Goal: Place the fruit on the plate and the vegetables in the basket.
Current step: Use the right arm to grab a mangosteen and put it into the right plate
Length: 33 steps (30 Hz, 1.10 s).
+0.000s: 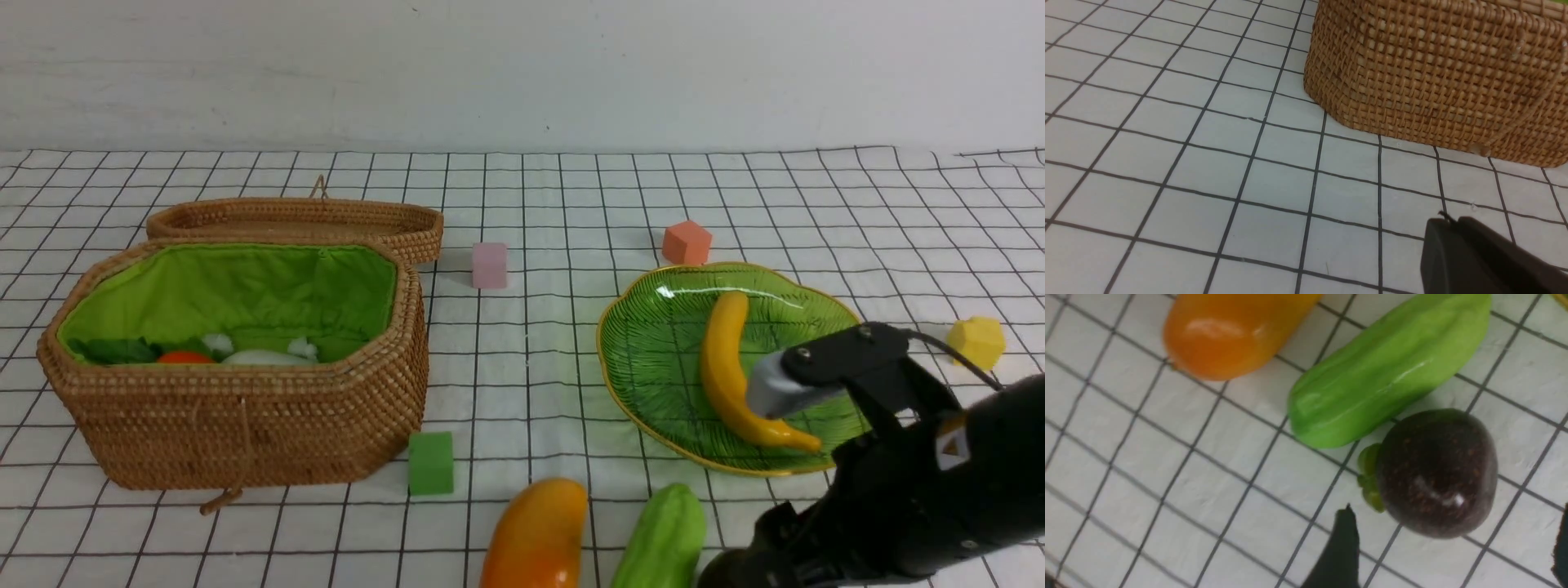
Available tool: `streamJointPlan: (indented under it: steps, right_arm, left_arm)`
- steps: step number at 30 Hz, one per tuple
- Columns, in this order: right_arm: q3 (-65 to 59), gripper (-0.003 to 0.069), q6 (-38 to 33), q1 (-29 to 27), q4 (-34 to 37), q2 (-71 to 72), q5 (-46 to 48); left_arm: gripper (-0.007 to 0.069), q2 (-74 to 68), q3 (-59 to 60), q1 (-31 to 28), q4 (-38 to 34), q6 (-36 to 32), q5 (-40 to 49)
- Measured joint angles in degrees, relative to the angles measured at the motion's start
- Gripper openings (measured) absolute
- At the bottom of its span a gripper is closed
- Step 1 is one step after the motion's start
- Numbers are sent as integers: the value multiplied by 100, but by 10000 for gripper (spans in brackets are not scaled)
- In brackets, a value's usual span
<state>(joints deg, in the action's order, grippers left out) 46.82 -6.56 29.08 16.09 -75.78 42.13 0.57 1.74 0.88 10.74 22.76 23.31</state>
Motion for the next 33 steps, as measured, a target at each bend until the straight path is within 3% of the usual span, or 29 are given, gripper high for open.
streamJointPlan:
  steps: [5, 8, 9, 16, 19, 20, 26, 33]
  right_arm:
    - [35, 661, 474, 0, -315, -819, -243]
    - [51, 607, 383, 1, -223, -1322, -366]
    - [66, 547, 252, 1, -162, -1487, -329]
    - [234, 540, 194, 2, -258, -1270, 349]
    - [611, 540, 603, 2, -903, -890, 851]
    - [959, 540, 903, 2, -1420, -701, 1048]
    - [2011, 540, 1526, -72, -3104, -667, 947]
    - [2695, 540, 1801, -904, -3006, -1840, 403]
  left_arm:
    - [18, 0, 0, 0, 0, 0, 0]
    - [21, 0, 0, 0, 0, 0, 0]
    - [22, 0, 0, 0, 0, 0, 0]
    - [27, 0, 0, 0, 0, 0, 0]
    - [28, 0, 0, 0, 0, 0, 0]
    - [28, 0, 0, 0, 0, 0, 0]
    - [28, 0, 0, 0, 0, 0, 0]
    - [33, 0, 0, 0, 0, 0, 0]
